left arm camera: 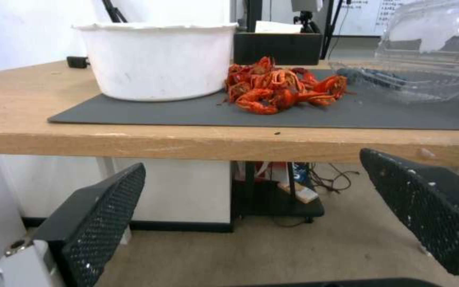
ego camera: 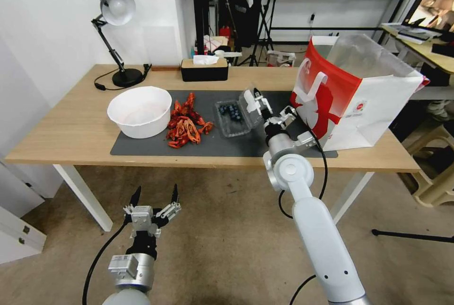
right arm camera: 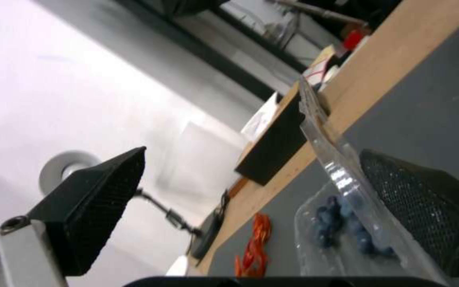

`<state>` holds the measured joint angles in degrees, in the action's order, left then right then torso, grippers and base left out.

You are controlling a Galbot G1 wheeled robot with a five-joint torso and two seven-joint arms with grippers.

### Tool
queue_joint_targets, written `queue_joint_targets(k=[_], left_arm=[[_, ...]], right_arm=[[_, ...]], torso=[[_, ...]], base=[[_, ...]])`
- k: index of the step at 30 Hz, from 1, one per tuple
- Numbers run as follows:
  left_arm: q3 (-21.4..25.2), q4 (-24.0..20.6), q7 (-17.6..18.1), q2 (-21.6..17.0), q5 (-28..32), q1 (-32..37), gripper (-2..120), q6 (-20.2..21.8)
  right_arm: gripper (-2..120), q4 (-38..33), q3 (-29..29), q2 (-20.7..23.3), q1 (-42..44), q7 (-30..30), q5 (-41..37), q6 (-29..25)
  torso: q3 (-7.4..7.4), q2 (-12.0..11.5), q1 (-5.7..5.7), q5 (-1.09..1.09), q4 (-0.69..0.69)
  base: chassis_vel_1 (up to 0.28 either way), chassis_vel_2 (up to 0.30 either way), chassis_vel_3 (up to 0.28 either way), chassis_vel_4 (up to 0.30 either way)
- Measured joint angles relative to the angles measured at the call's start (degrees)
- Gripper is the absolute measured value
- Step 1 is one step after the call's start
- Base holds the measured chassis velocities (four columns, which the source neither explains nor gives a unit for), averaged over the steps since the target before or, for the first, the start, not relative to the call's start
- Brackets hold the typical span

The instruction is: Close the takeout container lid, then place the container into the takeout bag.

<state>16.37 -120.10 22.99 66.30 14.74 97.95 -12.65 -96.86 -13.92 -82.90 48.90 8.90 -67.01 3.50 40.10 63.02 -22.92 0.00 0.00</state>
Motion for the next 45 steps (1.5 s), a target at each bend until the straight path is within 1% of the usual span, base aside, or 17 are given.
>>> queue_joint_targets(k=[7,16,19,29,39,45], left_arm=[[0.0,-0.1,0.2,0.1,-0.1,0.2,100,-0.2],[-0.2,-0.1,0.3,0.6,-0.7,0.4,100,-0.3],[-0.4,-0.4,0.7,0.7,0.0,0.5,100,-0.1],[-0.4,-0.4,0.8,0.6,-0.2,0.5,100,-0.1],[-0.5,-0.1,0.9,0.6,-0.3,0.4,100,-0.1],[-0.5,0.1,0.9,0.7,-0.4,0.4,100,-0.1]], right_arm=[[100,1.4,1.4,2.2,-1.9,-1.9,-0.5,3.0],[100,3.2,2.9,4.9,-4.0,-3.9,-3.8,8.0],[100,3.5,3.2,5.5,-4.9,-5.6,-3.2,8.5],[100,5.7,3.7,6.2,-8.4,-6.3,-4.0,9.7],[100,10.8,6.6,7.1,-12.5,-8.3,-5.3,11.0],[100,11.9,7.7,7.2,-13.2,-9.9,-5.1,11.3]], torso=[[0.0,0.0,0.0,0.0,0.0],[0.0,0.0,0.01,0.0,0.0],[0.0,0.0,0.01,0.0,0.0],[0.0,0.0,0.01,0.0,-0.01],[0.0,0.0,0.01,0.0,0.0],[0.0,0.0,0.01,0.0,0.0]], base=[[0.0,0.0,0.0,0.0],[0.0,0.0,0.0,0.0],[0.0,0.0,0.0,0.0],[0.0,0.0,0.0,0.0],[0.0,0.0,0.0,0.0],[0.0,0.0,0.0,0.0]])
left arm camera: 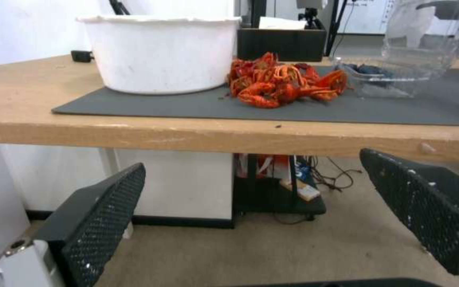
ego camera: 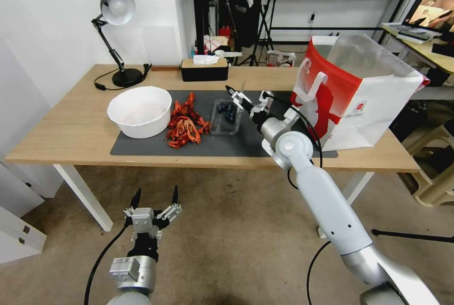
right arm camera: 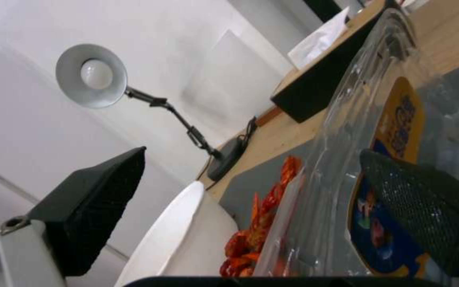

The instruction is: Close the takeout container lid, then place the container into the takeout bag.

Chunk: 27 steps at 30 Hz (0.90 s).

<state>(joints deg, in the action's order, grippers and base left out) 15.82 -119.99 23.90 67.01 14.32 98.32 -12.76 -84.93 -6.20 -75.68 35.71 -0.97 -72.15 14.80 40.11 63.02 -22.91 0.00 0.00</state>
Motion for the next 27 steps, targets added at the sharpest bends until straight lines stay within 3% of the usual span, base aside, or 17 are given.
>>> queue_joint_targets(k=[11,14,18,21,27], left_arm=[[-0.5,0.3,0.2,0.0,-0.1,-0.2,100,0.0],[-0.6,0.5,0.2,0.1,-0.2,-0.1,100,-0.1],[-0.6,0.6,0.2,0.1,-0.2,0.0,100,-0.2],[-0.7,0.6,0.2,0.0,-0.2,-0.1,100,-0.2],[-0.7,0.7,0.3,0.0,-0.2,-0.1,100,-0.2]], right_arm=[[84,3.1,2.7,0.5,-1.7,-3.1,1.8,0.1],[68,4.1,3.3,0.5,-2.1,-3.8,2.1,0.3],[58,4.9,3.5,0.3,-2.3,-4.3,2.5,0.4],[43,5.9,4.0,-0.1,-2.4,-4.8,3.3,0.4],[24,6.9,4.4,-0.5,-2.4,-5.1,3.8,0.4]], torso=[[0.0,0.0,0.0,0.0,0.0],[0.0,0.0,0.0,0.0,0.0],[0.0,0.0,0.0,0.0,0.0],[0.0,0.0,0.0,0.0,0.0],[0.0,0.0,0.0,0.0,0.0]], base=[[0.0,0.0,0.0,0.0],[0.0,0.0,0.0,0.0],[0.0,0.0,0.0,0.0],[0.0,0.0,0.0,0.0],[0.0,0.0,0.0,0.0]])
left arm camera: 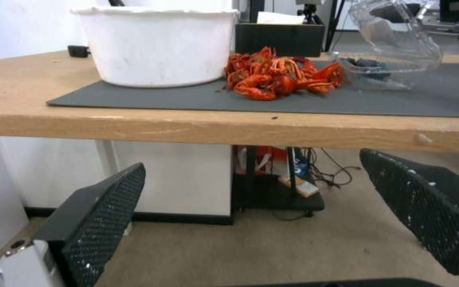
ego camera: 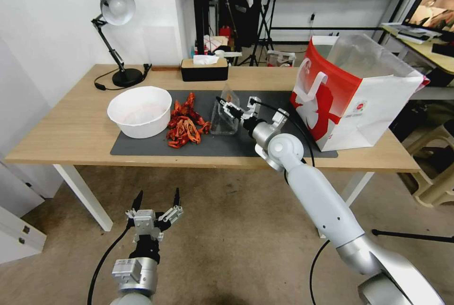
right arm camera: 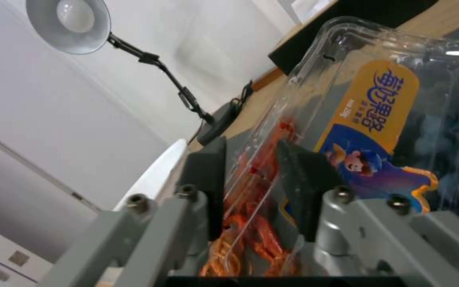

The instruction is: Close the takeout container lid, then place the container into the takeout bag.

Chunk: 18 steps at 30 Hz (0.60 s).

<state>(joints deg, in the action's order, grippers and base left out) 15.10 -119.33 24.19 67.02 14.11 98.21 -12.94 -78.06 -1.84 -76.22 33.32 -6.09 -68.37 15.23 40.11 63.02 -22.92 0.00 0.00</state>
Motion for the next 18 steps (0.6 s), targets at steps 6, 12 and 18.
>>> queue_joint_targets(k=[6,12,18], left_arm=[[-0.1,0.1,0.0,0.0,-0.1,0.2,100,-0.1],[-0.1,0.2,0.0,0.0,-0.1,0.2,100,-0.2],[-0.3,0.2,0.0,0.0,-0.2,0.1,100,-0.2]], right_arm=[[9,0.8,0.5,-0.4,0.1,-0.1,0.7,0.0],[8,1.2,0.5,-0.7,0.2,0.3,1.4,0.2],[2,1.9,0.9,-0.9,0.1,2.1,2.1,1.2]], torso=[[0.0,0.0,0.0,0.0,0.0],[0.0,0.0,0.0,0.0,0.0],[0.0,0.0,0.0,0.0,0.0]], base=[[0.0,0.0,0.0,0.0],[0.0,0.0,0.0,0.0],[0.0,0.0,0.0,0.0]])
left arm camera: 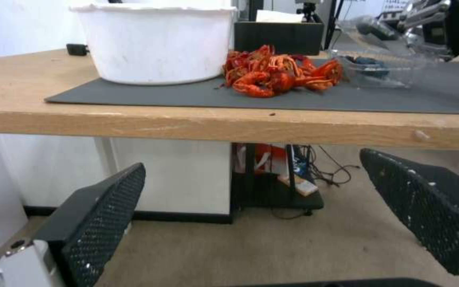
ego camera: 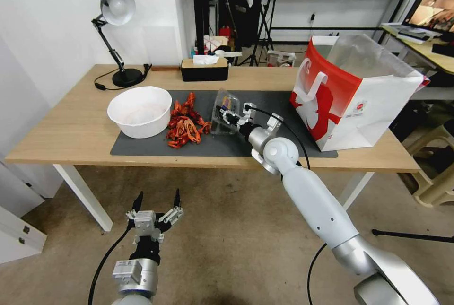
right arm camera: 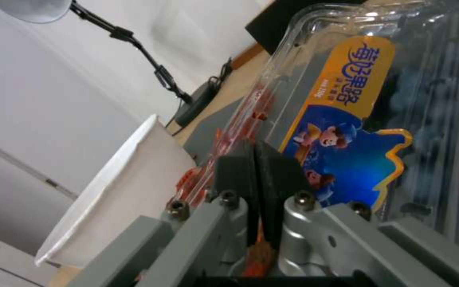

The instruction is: Close the takeout container lid, then place the container into the takeout bag.

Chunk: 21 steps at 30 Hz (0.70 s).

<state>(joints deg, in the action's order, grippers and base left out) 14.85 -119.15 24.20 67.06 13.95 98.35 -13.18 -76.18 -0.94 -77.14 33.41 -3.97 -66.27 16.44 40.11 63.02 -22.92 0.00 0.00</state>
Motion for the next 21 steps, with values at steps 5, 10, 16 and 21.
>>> queue_joint_targets(k=[5,10,16,21], left_arm=[[-0.1,0.0,0.0,-0.1,0.0,-0.2,100,0.0],[-0.2,0.0,0.0,-0.3,0.1,-0.3,100,0.1],[-0.5,-0.5,0.0,-1.1,1.3,-1.2,100,0.8],[-0.4,-1.0,0.0,-1.9,2.7,-1.9,100,1.5]], right_arm=[[0,0.0,0.0,-0.1,0.0,0.8,-0.1,0.4],[0,0.0,0.0,0.1,0.0,1.6,-0.1,0.8],[0,-0.6,-0.2,0.8,0.0,3.3,-0.3,2.4],[0,-1.0,0.0,1.5,-0.2,4.0,-0.5,3.3]], torso=[[0.0,0.0,0.0,0.0,0.0],[0.0,0.0,0.0,0.0,0.0],[0.0,0.0,0.0,0.0,0.0],[0.0,0.0,0.0,0.0,0.0]], base=[[0.0,0.0,0.0,0.0],[0.0,0.0,0.0,0.0],[0.0,0.0,0.0,0.0],[0.0,0.0,0.0,0.0]])
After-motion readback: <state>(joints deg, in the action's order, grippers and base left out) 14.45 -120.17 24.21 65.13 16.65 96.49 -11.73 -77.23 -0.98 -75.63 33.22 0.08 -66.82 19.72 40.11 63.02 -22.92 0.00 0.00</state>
